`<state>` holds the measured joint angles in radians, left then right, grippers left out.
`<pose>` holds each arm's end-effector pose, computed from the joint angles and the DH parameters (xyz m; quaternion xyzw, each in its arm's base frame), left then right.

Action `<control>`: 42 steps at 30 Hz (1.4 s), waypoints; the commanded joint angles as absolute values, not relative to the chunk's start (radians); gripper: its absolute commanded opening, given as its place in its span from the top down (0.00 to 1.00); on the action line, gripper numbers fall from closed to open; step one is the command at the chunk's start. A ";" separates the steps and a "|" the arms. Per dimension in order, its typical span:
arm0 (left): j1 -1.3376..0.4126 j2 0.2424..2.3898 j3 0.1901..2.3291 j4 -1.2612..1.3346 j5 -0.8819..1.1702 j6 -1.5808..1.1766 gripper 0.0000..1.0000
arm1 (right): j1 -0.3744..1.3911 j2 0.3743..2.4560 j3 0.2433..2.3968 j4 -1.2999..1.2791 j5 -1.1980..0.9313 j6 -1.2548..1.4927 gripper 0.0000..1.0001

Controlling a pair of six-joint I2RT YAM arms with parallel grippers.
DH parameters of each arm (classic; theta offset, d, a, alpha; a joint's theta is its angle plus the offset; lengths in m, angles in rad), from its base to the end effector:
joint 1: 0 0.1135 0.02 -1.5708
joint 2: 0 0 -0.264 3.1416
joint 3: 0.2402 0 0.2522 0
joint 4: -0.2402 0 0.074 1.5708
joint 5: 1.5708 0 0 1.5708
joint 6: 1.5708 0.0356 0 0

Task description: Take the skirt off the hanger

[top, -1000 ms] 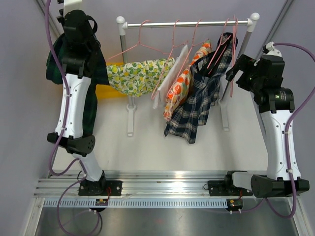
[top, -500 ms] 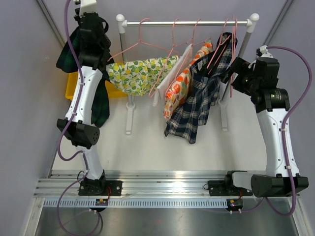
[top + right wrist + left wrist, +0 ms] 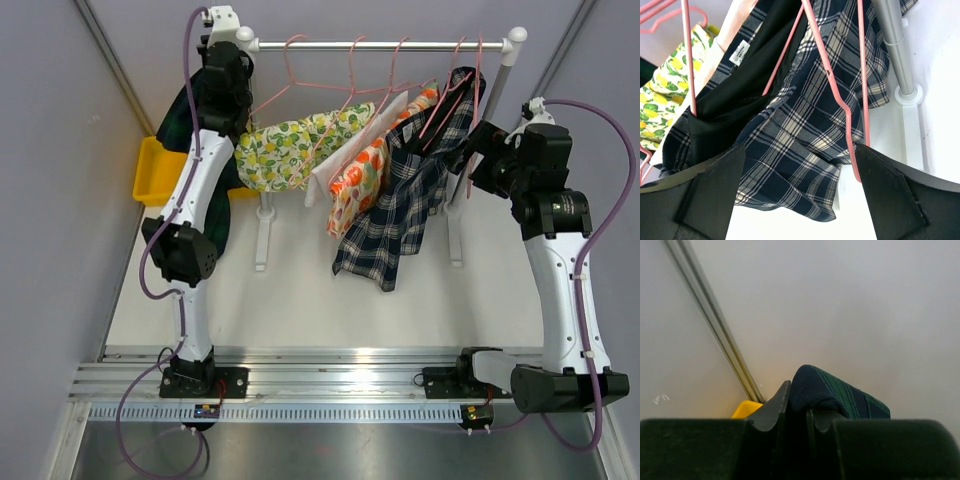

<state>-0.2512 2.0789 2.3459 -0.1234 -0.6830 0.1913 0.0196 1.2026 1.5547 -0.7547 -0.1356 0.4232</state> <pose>0.4603 -0.0949 0.4812 -0.1117 0.6573 0.1978 0.7186 0.2346 0.0094 0.4578 0.1302 0.8229 0.1760 0.5243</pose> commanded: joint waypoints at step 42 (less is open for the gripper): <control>-0.232 1.735 1.727 0.665 -0.526 0.521 0.01 | 0.029 1.215 1.491 -0.683 -0.318 0.459 0.01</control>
